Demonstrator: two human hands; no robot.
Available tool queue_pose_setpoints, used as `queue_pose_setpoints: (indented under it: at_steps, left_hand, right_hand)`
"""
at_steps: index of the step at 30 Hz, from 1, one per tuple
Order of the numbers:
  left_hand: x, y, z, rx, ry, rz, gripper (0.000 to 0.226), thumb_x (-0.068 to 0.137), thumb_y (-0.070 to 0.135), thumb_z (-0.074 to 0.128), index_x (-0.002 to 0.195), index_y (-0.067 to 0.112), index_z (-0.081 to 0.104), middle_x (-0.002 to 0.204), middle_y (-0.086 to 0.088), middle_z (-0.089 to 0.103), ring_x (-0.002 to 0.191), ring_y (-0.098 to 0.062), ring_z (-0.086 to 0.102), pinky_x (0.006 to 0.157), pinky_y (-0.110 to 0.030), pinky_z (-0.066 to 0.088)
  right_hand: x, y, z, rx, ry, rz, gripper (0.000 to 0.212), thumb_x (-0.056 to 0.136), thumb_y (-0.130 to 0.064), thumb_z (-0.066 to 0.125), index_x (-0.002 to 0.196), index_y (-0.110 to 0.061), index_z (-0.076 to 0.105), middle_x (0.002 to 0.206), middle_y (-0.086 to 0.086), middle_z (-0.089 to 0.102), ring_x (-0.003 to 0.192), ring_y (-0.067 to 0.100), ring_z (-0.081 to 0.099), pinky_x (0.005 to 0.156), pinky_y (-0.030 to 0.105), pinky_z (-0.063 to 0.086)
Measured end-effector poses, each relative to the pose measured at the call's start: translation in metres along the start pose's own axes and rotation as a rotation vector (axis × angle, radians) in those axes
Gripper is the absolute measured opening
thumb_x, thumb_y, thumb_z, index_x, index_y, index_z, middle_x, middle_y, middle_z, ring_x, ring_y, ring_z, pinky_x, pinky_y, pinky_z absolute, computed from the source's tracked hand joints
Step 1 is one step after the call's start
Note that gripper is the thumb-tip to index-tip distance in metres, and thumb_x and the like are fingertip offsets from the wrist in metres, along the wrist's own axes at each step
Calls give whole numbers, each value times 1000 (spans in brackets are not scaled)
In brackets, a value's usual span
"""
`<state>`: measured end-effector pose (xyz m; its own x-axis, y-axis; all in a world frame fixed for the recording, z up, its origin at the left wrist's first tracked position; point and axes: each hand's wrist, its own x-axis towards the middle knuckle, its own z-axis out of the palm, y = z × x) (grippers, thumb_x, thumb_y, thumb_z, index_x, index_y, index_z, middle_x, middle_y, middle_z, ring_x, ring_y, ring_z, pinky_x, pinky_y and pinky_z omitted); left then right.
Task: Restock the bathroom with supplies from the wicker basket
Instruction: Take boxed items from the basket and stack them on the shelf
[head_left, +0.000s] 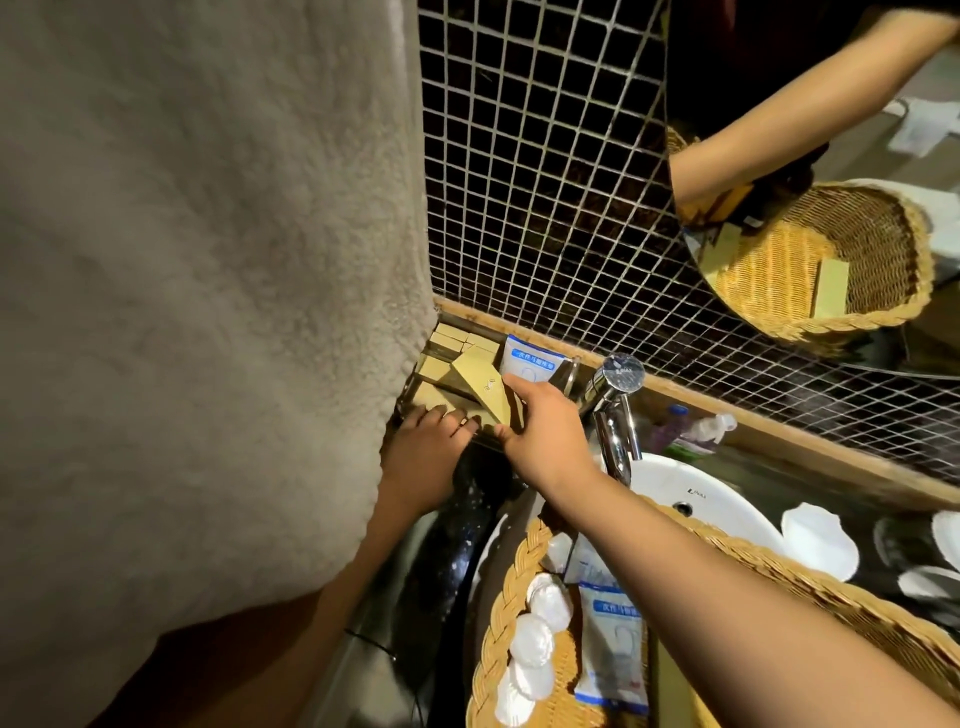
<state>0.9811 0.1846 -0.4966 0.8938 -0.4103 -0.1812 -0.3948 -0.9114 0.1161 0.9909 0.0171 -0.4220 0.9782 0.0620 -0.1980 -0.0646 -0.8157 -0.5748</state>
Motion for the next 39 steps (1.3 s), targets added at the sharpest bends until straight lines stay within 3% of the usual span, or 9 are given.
queue_pose_setpoints:
  at_steps: [4,10,14,16,21,27,29,34,39]
  left_hand:
    - [0,5,5,1,-27,-64,70,86,30,62,150,24,33,153,-2,39,143,-24,29,119,-44,18]
    - [-3,10,11,8,-80,-121,85,73,36,75,147,19,37,134,-3,50,124,-24,42,110,-40,33]
    - [-1,17,8,-51,-60,-134,67,70,32,74,130,20,48,124,-3,52,118,-23,43,111,-38,32]
    - [-1,19,4,-61,-49,-150,68,73,29,71,136,21,46,131,-2,51,125,-23,41,117,-39,27]
    - [-13,20,2,-103,50,-232,62,87,28,56,147,23,42,150,1,45,144,-22,31,121,-39,19]
    - [-23,20,1,-179,230,-292,61,83,24,61,142,19,47,141,-2,51,130,-19,47,116,-38,34]
    - [-22,20,0,-144,244,-270,68,82,25,62,147,19,41,146,-5,46,135,-21,43,116,-39,31]
    - [-18,18,5,-64,94,-222,78,87,31,57,157,22,22,164,-5,19,150,-23,17,122,-43,17]
    - [-17,14,11,-31,9,-204,81,88,37,57,157,27,16,165,-5,16,151,-26,12,123,-45,12]
  right_hand:
    - [9,-4,3,-82,-51,-38,66,82,-9,71,144,-25,52,127,7,59,122,27,54,102,33,44]
    - [19,-16,13,-85,-103,-82,66,83,-18,75,144,-27,51,135,6,58,126,26,54,106,37,45]
    - [24,-12,18,-137,-165,-83,62,85,-15,71,143,-27,52,132,11,61,122,30,57,99,38,50]
    - [27,-9,18,-190,-189,-77,64,85,-10,69,144,-29,51,131,11,61,119,31,59,94,39,50]
    - [31,-7,23,-321,-197,-114,57,83,-13,68,135,-34,55,121,9,59,110,34,61,81,41,52]
    - [34,-2,32,-352,-186,-155,40,86,-16,68,123,-25,61,110,8,59,103,33,60,73,38,50]
    - [35,-3,32,-366,-199,-160,39,88,-18,66,126,-25,60,111,9,59,105,33,59,74,38,50]
    - [32,-6,26,-375,-302,-124,39,92,-14,61,129,-29,64,124,8,57,115,32,54,91,42,53]
    - [13,-18,24,-442,-432,14,43,92,-24,65,134,-23,60,141,5,41,125,33,43,93,45,50]
